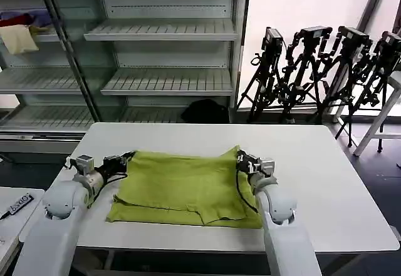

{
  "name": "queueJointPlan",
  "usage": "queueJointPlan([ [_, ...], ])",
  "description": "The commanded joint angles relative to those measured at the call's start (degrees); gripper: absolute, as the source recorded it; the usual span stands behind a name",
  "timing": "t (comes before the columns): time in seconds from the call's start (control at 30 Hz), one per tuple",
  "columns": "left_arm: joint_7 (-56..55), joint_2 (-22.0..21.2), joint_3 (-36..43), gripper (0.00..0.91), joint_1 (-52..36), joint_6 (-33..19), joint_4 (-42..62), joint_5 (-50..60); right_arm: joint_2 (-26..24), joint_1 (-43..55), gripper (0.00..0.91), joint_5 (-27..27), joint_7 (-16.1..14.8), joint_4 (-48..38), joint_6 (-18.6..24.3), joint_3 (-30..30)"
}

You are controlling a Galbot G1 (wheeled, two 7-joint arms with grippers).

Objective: Fold and organize the clothes.

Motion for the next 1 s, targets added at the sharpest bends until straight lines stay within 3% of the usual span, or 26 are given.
queueJointPlan([
  [0.03,0.6,0.8,-3.9,0.000,8.6,-0.2,-5.7,-2.4,-0.8,-10.4,0.000,1.4,-0.1,9.7,0.1,0.2],
  [0.7,1.1,-0.7,-8.0,0.000,18.9,-0.6,-15.0,0.0,-1.9,-24.2,0.000,0.9,-1.6,21.2,0.2,2.2],
  [1.0,1.7,-1.8,-7.3,0.010,20.3,-1.6,-15.5,6.6,-1.2,-25.4,0.000,-4.8,-1.4,19.6,0.3,1.8],
])
